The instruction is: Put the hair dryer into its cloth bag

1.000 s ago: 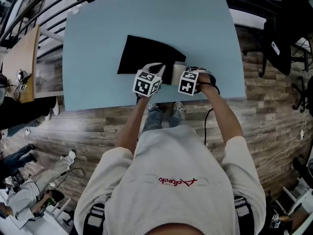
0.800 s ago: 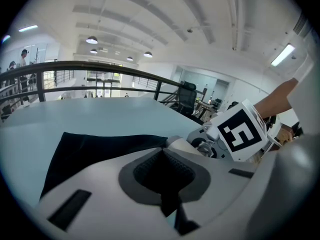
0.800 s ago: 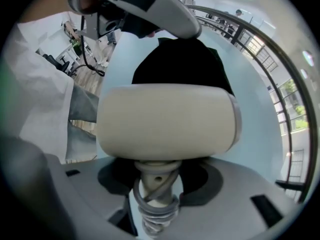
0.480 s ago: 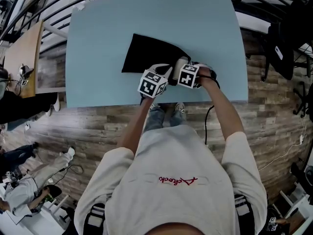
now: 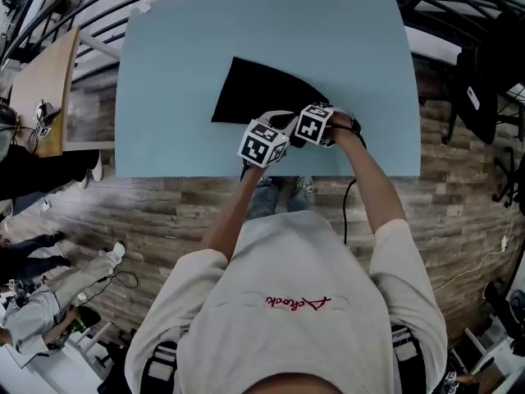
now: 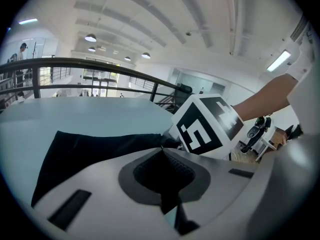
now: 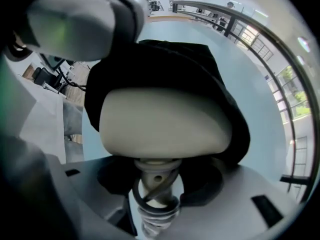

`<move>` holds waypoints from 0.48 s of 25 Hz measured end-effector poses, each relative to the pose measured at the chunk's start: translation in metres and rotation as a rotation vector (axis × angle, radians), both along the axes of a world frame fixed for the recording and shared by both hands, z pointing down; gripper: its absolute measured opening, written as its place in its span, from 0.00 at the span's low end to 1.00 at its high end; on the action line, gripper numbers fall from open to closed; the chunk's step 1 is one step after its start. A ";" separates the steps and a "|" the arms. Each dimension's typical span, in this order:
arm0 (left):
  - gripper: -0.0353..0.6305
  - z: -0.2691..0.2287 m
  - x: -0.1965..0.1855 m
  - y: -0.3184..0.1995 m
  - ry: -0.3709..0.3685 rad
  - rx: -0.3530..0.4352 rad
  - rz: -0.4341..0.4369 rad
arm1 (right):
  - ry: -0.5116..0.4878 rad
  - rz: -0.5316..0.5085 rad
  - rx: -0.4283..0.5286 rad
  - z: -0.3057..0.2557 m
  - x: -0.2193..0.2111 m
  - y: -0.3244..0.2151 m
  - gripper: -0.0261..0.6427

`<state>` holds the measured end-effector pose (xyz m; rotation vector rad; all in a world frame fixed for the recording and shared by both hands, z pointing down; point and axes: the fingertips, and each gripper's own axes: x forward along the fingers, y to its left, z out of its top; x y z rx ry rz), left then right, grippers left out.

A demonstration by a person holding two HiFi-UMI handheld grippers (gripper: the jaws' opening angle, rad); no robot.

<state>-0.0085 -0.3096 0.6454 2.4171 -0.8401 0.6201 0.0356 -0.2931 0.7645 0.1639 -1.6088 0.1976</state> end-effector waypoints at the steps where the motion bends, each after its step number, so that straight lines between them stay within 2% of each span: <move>1: 0.07 0.000 0.000 0.000 0.002 -0.003 0.000 | -0.001 0.011 0.002 0.001 -0.001 -0.002 0.40; 8: 0.07 0.004 0.001 0.002 0.007 -0.017 0.005 | -0.018 0.023 0.013 0.006 -0.006 -0.005 0.41; 12: 0.07 0.006 0.007 0.001 0.003 -0.025 0.011 | -0.065 0.025 0.018 0.005 -0.006 -0.006 0.41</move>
